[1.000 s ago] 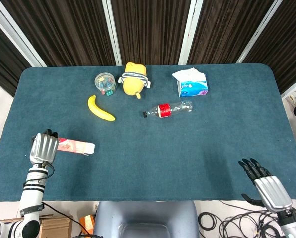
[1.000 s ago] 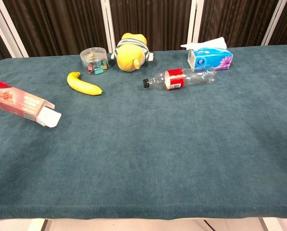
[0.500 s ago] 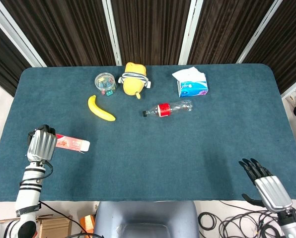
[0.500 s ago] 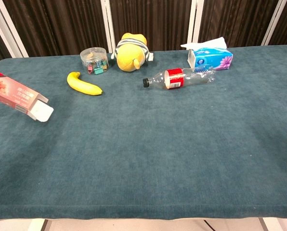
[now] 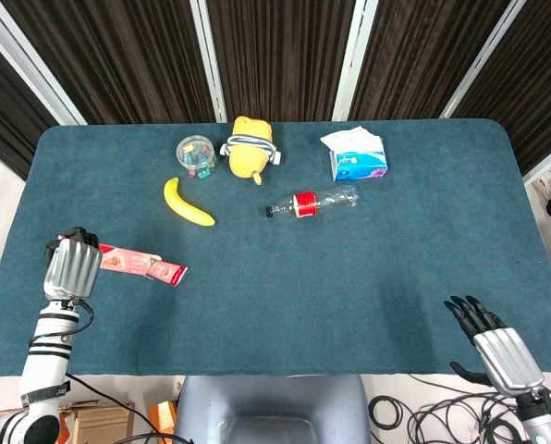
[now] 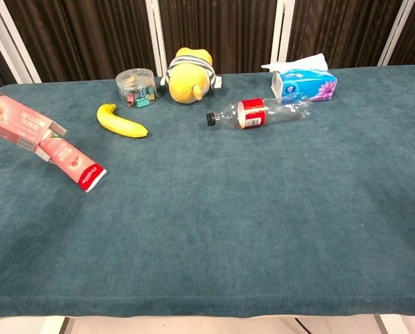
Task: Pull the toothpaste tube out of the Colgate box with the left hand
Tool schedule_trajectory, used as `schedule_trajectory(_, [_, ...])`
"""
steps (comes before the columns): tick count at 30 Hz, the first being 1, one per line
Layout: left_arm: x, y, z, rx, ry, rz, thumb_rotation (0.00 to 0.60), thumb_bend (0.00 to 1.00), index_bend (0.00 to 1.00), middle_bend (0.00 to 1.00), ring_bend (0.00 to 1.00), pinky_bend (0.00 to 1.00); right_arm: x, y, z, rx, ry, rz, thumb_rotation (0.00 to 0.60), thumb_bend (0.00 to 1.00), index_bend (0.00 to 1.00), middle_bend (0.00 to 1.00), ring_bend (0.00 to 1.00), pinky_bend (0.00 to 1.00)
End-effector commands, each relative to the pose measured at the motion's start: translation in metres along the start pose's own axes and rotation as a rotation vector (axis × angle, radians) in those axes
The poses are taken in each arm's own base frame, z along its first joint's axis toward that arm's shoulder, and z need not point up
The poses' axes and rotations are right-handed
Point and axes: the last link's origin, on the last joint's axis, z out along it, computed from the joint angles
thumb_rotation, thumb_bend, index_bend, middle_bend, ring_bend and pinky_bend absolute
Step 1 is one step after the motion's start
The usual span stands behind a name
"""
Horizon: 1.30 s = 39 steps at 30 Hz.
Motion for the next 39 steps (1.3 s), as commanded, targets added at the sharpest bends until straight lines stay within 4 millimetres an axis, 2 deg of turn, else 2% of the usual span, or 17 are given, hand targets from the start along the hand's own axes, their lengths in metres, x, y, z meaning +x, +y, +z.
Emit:
schedule_trajectory(1, [0.003,-0.007,0.002,0.032,0.034,0.035,0.6,0.37,0.5,0.5,0.9,1.0,0.0,0.0,0.0,0.0,-0.001,0.0,0.6,0.13,0.05,0.05,0.0,0.24])
schedule_trajectory(7, [0.006,-0.027,0.009,0.111,0.11,0.088,0.6,0.37,0.5,0.5,0.9,1.0,0.0,0.0,-0.001,0.001,-0.001,0.0,0.6,0.13,0.05,0.05,0.0,0.24])
schedule_trajectory(12, [0.01,-0.039,0.005,0.164,0.163,-0.006,0.6,0.37,0.5,0.5,0.9,1.0,0.0,0.0,-0.001,0.001,-0.002,-0.002,0.6,0.13,0.05,0.05,0.0,0.24])
schedule_trajectory(15, [0.012,-0.039,-0.006,0.137,0.164,-0.16,0.6,0.37,0.5,0.5,0.9,1.0,-0.001,0.0,0.0,-0.001,-0.007,-0.005,0.6,0.13,0.05,0.05,0.0,0.24])
schedule_trajectory(20, [0.006,-0.02,-0.029,-0.048,0.055,-0.441,0.6,0.37,0.51,0.51,0.9,1.0,-0.002,-0.001,0.0,-0.001,-0.01,-0.008,0.6,0.13,0.05,0.05,0.0,0.24])
schedule_trajectory(24, [-0.011,0.002,-0.037,-0.16,-0.013,-0.545,0.6,0.37,0.51,0.51,0.9,1.0,-0.002,-0.001,0.0,0.001,-0.013,-0.008,0.6,0.13,0.05,0.05,0.0,0.24])
schedule_trajectory(27, [-0.028,0.021,-0.034,-0.193,-0.078,-0.614,0.6,0.37,0.51,0.51,0.9,1.0,-0.002,-0.001,0.001,0.0,-0.018,-0.009,0.6,0.13,0.05,0.05,0.0,0.24])
schedule_trajectory(32, [-0.046,0.047,-0.023,-0.206,-0.135,-0.624,0.6,0.37,0.51,0.51,0.9,1.0,-0.003,0.0,0.002,0.0,-0.029,-0.01,0.6,0.13,0.05,0.05,0.0,0.24])
schedule_trajectory(39, [-0.061,0.064,-0.017,-0.222,-0.198,-0.628,0.6,0.37,0.48,0.48,0.9,1.0,-0.001,0.0,0.001,-0.005,-0.018,-0.006,0.6,0.13,0.05,0.05,0.0,0.24])
